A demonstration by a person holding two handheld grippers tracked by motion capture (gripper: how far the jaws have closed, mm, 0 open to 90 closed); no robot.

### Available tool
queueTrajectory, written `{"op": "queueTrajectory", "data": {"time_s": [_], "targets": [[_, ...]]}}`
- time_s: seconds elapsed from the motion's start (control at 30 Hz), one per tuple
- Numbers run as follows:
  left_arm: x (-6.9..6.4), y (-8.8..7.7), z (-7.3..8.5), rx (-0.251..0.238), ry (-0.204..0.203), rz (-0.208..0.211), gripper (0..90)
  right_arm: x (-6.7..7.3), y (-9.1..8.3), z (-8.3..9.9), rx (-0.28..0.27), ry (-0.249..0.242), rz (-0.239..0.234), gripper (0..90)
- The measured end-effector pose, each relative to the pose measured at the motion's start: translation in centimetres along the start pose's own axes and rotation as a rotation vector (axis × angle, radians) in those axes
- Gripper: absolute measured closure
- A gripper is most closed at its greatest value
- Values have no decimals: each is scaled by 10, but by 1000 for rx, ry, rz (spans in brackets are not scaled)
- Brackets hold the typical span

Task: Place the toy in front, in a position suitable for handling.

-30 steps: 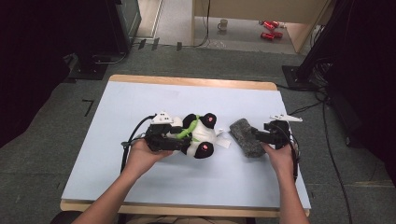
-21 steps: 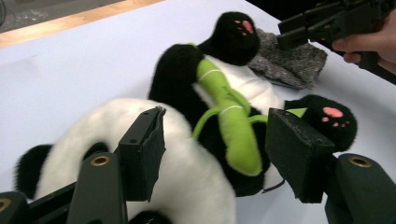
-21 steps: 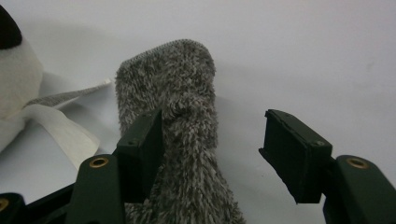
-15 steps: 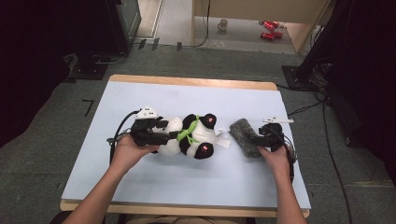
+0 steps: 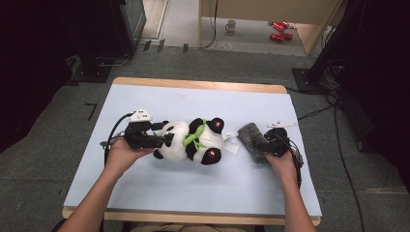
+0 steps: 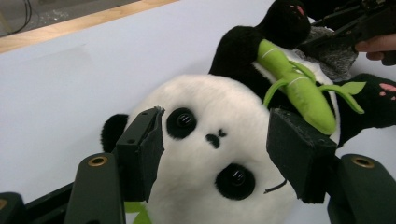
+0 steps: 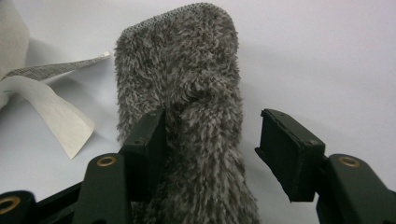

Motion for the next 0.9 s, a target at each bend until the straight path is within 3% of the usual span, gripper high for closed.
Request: {"op": "queueTrajectory", "data": {"time_s": [0.33,0.63,0.83,0.9], "targets": [[10,-3,21,19,17,3,359,-2,6,0,19,6,8,479],[10,1,32,9,13,55,349,4,9,-1,75,23,-4,736],[5,3,36,17,43,62,337,8,4,-6,84,57,-13,771],[4,7,39,23,67,59,316,12,-3,-12,64,79,-34,773]]}}
Point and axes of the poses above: each handheld gripper's, and its own axes: y roughly forward along the jaws, z roughly out of its underside, x roughly to its left, the point moved 3 cm from there along y, roughly forward along the jaws, and after that the axes turned 14 degrees about y, right-handed, at the moved point
